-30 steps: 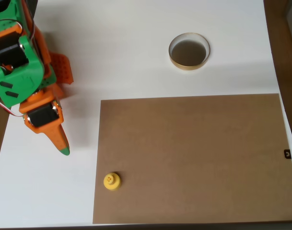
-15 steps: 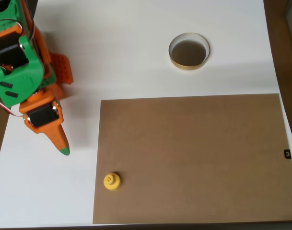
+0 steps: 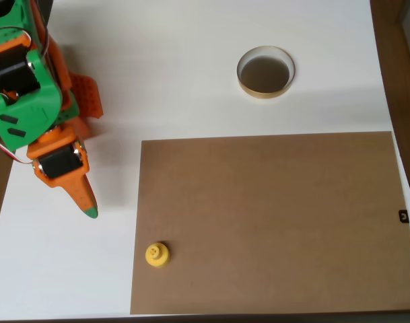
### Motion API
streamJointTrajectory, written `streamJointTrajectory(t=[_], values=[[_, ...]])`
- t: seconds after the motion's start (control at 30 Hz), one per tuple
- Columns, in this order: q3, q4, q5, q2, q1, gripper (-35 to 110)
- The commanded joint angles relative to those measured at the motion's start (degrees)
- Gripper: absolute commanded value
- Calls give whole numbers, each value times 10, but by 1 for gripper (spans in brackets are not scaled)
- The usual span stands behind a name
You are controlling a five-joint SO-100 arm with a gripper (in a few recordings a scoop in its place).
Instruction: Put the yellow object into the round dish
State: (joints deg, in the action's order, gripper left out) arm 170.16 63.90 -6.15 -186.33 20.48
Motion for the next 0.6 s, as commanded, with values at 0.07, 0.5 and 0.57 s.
streamJointTrajectory(t=[0.07, 0.5, 0.57], values=[[-24, 10, -5, -7, 12, 2], [-70, 25, 11, -7, -2, 2], [-76, 9, 33, -7, -1, 4]])
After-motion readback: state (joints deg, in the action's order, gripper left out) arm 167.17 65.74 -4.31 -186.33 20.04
